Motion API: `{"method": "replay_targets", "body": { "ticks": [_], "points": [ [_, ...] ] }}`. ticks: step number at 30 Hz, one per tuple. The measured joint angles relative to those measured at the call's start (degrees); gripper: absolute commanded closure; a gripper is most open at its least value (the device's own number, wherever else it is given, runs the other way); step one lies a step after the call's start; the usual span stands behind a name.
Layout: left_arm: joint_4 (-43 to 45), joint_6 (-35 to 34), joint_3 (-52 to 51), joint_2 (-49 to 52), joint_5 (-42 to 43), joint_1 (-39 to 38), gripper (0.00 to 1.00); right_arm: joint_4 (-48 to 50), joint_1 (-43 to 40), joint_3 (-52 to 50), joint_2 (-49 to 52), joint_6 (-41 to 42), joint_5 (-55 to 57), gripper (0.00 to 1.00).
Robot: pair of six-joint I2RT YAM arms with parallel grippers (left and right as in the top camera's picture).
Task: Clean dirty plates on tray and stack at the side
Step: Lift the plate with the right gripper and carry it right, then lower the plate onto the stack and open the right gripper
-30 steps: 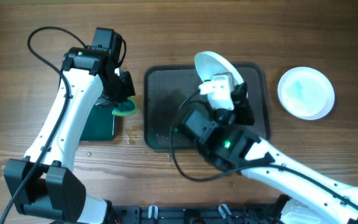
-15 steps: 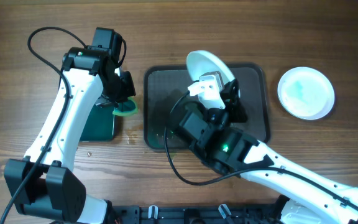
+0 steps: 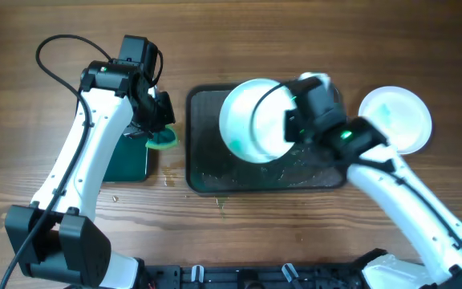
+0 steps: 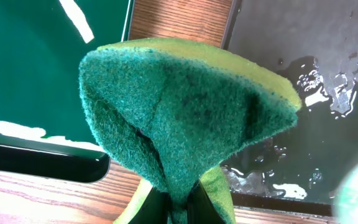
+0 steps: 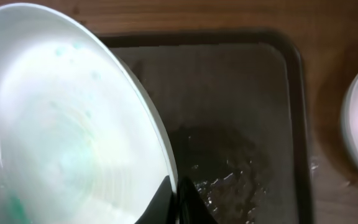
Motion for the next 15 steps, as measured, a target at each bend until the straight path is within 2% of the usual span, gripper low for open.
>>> {"method": "replay_targets", "body": {
  "ticks": [6,15],
  "points": [
    [0.0,0.0,0.0,0.0,0.0,0.0,0.96,-1.8,-21.3,0.0,0.0,0.7,-13.0,0.96],
    [0.2,0.0,0.0,0.0,0.0,0.0,0.96,-2.5,-47.1,0.0,3.5,2.1,-13.3,0.96]
  ]
}}
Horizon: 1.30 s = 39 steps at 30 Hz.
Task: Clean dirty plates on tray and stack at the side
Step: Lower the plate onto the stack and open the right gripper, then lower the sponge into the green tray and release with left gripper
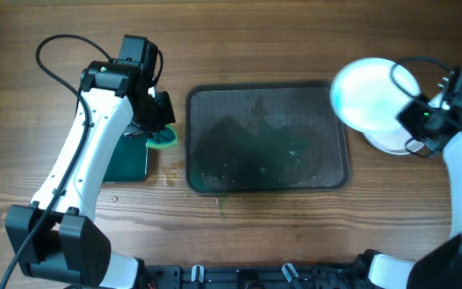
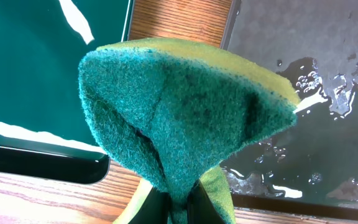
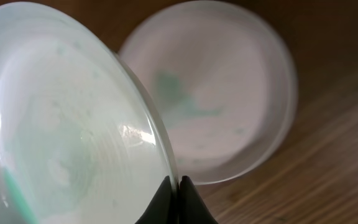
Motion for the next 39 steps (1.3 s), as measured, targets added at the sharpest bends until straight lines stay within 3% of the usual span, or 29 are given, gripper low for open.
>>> {"method": "replay_targets", "body": {
  "ticks": [6,20,22,26,28,32,39],
  "points": [
    [0.2,0.0,0.0,0.0,0.0,0.0,0.96,1.7,-7.2,0.0,9.1,3.6,2.8,0.96],
    [0.2,0.0,0.0,0.0,0.0,0.0,0.96,6.3,-7.6,0.0,14.1,5.9,5.9,0.88],
    [0.2,0.0,0.0,0.0,0.0,0.0,0.96,5.4,-7.6,0.0,14.1,5.9,6.3,0.83],
    [0.2,0.0,0.0,0.0,0.0,0.0,0.96,4.3,-7.6,0.0,14.1,6.1,6.7,0.62],
    [0.2,0.0,0.0,0.0,-0.1,0.0,0.96,3.3,-7.6,0.0,14.1,6.2,6.4,0.56],
    [-0.6,0.2,0.0,0.0,-3.1,0.0,0.96,0.6,-7.6,1.7,12.9,1.9,-1.6,0.43],
    [-0.1,5.5,0.0,0.0,-8.7,4.2,0.96,0.5,-4.8,4.7,4.5,-7.1,-18.8,0.34]
  ]
}}
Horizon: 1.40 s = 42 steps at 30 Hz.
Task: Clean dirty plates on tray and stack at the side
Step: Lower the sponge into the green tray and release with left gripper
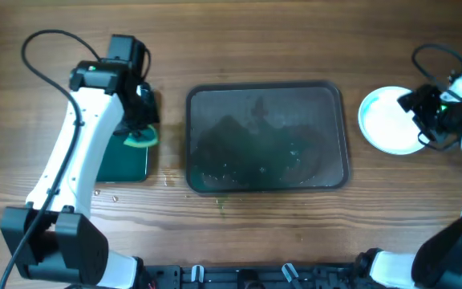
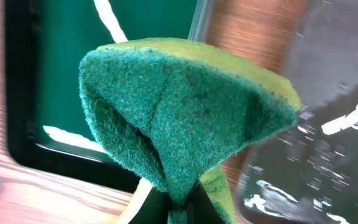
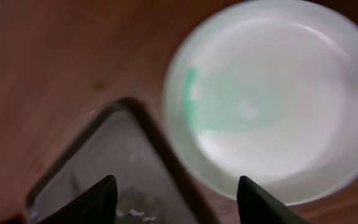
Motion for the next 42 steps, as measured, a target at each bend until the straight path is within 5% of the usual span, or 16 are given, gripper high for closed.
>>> {"method": "replay_targets", "body": {
  "ticks": [7,15,17,23,24,32,42],
  "points": [
    [9.0,8.7,-0.2,0.0,-3.3,11.0,0.96,-2.9,9.7,0.5,-1.6,-4.0,-1.2,0.32],
    [18.0,10.7,-6.0,3.1,1.0,18.0,0.93,-3.2,16.7,0.5,-1.6,-4.5,3.0,0.32],
    [18.3,11.0,-7.2,5.2,1.6,18.1,0.78,-3.2,17.1,0.5,-1.6,-4.5,3.5,0.32],
    [18.0,11.9,-8.2,9.2,2.8,18.1,0.05,-3.2,17.1,0.5,-1.6,-4.5,4.1,0.32],
    [18.0,12.1,-8.1,9.1,2.8,18.1,0.01,-3.2,17.1,0.5,-1.6,-4.5,4.1,0.32],
    [9.2,12.3,-3.1,6.7,2.8,16.9,0.0,-7.1,17.1,2.3,-1.7,-5.0,4.3,0.29],
    [-0.1,12.3,9.4,-13.4,3.3,6.1,0.0,-14.8,17.1,8.2,-11.9,-8.7,4.5,0.22]
  ]
}}
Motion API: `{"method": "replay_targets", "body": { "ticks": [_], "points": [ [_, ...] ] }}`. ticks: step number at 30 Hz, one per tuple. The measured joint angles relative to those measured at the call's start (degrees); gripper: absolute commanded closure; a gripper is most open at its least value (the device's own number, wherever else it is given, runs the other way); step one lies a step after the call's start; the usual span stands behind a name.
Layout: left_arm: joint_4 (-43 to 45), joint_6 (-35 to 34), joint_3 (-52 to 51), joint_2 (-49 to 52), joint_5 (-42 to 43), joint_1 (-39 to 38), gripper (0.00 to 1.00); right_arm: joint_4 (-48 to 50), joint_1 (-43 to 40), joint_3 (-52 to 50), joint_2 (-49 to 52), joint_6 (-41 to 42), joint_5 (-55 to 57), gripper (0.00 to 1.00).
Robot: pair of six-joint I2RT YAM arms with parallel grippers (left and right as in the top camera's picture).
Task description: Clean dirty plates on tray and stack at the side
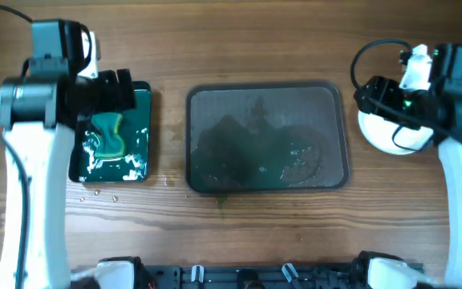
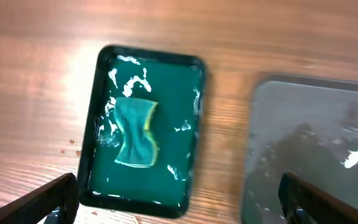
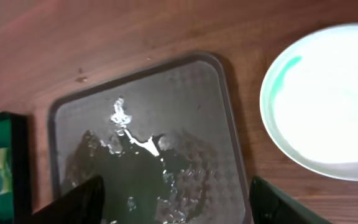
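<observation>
The grey tray [image 1: 267, 90] sits mid-table, wet with greenish water and bare of plates; it also shows as the grey tray [image 3: 145, 143]. To its right on the wood lies a white plate [image 3: 328, 124] with a green smear near its rim, partly under my right arm as the plate [image 1: 387, 132]. The green-and-yellow sponge [image 2: 137, 132] lies in the small green tray [image 2: 185, 106]. My left gripper [image 2: 179, 205] hangs open high above that tray. My right gripper [image 3: 176, 205] is open and empty, high over the grey tray's right part.
The green tray [image 1: 139, 100] holds foamy water around the sponge [image 1: 107, 136]. A few crumbs lie on the wood below it. Both arms run along the table's left and right sides.
The sponge, gripped by my left gripper 1.4 s ago, now lies in the green tray, and that gripper is open and much higher. My right gripper has drawn back from the plate, still open.
My right gripper held a white plate over the grey tray while another plate lay at the right. Then it held the plate above that other one. Then the plate lay on it, released. My left gripper kept the sponge until now, when it lies in the green tray.
</observation>
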Motion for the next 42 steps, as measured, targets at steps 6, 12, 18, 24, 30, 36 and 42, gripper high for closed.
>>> {"method": "replay_targets", "body": {
  "ticks": [6,12,18,24,30,36,42],
  "points": [
    [-0.2,0.0,0.0,-2.7,0.4,-3.0,0.0,-3.8,0.0,0.2,-10.6,-2.1,0.0,0.0],
    [-0.2,0.0,0.0,-2.5,0.6,-3.2,0.0,-7.1,0.0,0.3,-22.7,-1.9,0.0,0.0],
    [-0.2,0.0,0.0,-2.5,0.6,-3.2,0.0,-7.2,0.0,1.0,-30.5,4.8,0.0,0.0],
    [-0.2,0.0,0.0,-2.5,0.6,-3.2,0.0,-7.7,0.0,1.0,-30.9,6.0,2.3,0.0],
    [-0.2,0.0,0.0,-2.5,0.6,-3.2,0.0,-5.8,0.0,0.1,-30.9,3.1,4.0,0.0],
    [-0.2,0.0,0.0,-2.5,0.6,-3.2,0.0,14.9,5.3,-12.5,-35.3,-3.3,3.8,0.0],
    [-0.3,0.0,0.0,-2.5,0.6,-3.2,0.0,39.5,10.1,-33.9,-47.8,-5.8,3.6,0.0]
  ]
}}
